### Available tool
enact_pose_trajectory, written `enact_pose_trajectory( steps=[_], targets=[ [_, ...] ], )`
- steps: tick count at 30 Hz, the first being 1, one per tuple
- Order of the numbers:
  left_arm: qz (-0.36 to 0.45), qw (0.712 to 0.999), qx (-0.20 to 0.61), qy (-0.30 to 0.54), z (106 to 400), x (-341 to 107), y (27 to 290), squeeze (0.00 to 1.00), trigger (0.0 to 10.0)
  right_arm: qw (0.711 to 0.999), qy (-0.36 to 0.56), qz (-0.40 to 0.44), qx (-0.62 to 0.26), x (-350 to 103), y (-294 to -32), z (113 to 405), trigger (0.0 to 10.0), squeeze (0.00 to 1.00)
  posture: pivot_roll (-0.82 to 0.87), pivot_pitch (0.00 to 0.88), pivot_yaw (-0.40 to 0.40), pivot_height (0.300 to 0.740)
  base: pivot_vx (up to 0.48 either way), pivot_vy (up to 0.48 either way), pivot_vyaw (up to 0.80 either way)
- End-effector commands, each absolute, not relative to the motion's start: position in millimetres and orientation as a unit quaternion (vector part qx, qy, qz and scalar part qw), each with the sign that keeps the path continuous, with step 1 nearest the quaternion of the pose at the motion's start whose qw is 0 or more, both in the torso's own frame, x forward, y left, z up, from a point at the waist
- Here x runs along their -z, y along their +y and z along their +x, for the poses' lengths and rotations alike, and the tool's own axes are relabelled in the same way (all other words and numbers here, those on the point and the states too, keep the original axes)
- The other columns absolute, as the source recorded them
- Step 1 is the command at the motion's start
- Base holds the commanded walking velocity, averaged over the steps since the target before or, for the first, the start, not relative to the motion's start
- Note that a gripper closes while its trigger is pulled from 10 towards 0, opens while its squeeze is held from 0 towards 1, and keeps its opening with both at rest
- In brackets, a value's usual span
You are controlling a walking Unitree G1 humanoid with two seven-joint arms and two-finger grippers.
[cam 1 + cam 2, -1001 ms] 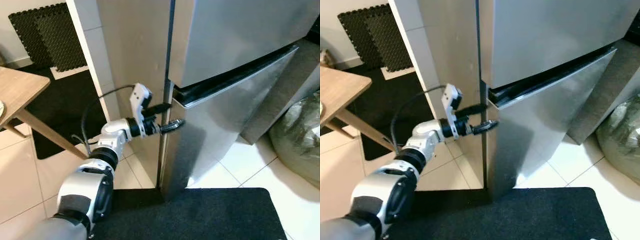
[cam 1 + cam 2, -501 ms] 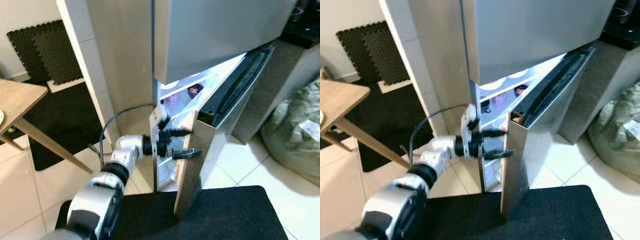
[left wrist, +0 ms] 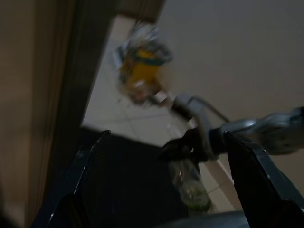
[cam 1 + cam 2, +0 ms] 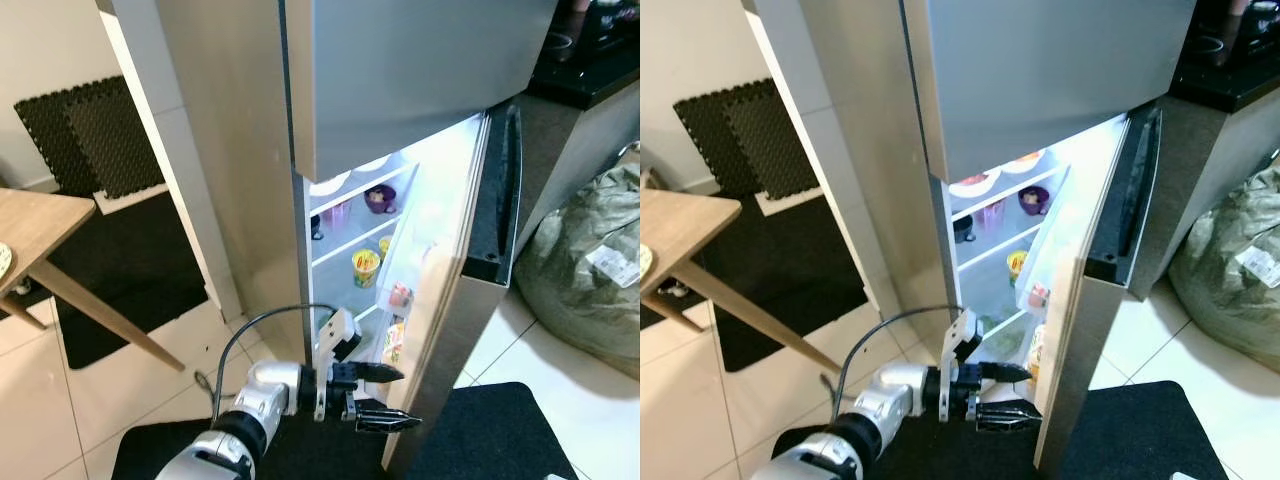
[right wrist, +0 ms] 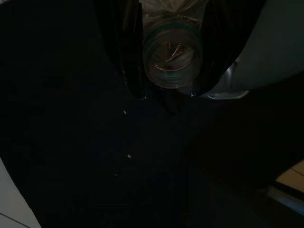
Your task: Restocking fridge
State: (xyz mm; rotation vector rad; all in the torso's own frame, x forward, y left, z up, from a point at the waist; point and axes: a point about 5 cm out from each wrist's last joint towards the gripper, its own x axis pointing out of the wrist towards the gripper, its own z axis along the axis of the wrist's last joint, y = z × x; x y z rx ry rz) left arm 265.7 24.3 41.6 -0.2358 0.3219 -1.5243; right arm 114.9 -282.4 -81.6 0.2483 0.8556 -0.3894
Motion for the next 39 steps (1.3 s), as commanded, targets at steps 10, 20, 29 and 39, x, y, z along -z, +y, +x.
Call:
enact_pose_trajectory(
  steps=[10,20,29,39],
  targets=[
    [-0.061,0.847,0.401,0.344,236,37,131,0.0,10.0,0.879,0.426,0.124,0.175,86,-271,115,10.0,0.0,-0.23,0.015,0.039,0.74,0.0,0.0,0.0],
    [-0.074,0.865,0.249,0.428,198,68,171,0.0,10.0,0.888,0.445,0.058,0.1,88,-259,120,10.0,0.0,-0.23,0.0,0.039,0.74,0.0,0.0,0.0],
    [-0.1,0.864,0.141,0.474,166,87,183,0.0,10.0,0.905,0.425,-0.004,-0.009,82,-242,144,10.0,0.0,-0.21,0.0,0.032,0.74,0.0,0.0,0.0],
    [-0.104,0.869,0.133,0.466,174,85,177,0.0,10.0,0.901,0.433,-0.02,-0.021,83,-242,143,10.0,0.0,-0.21,0.0,0.028,0.74,0.0,0.0,0.0]
  ],
)
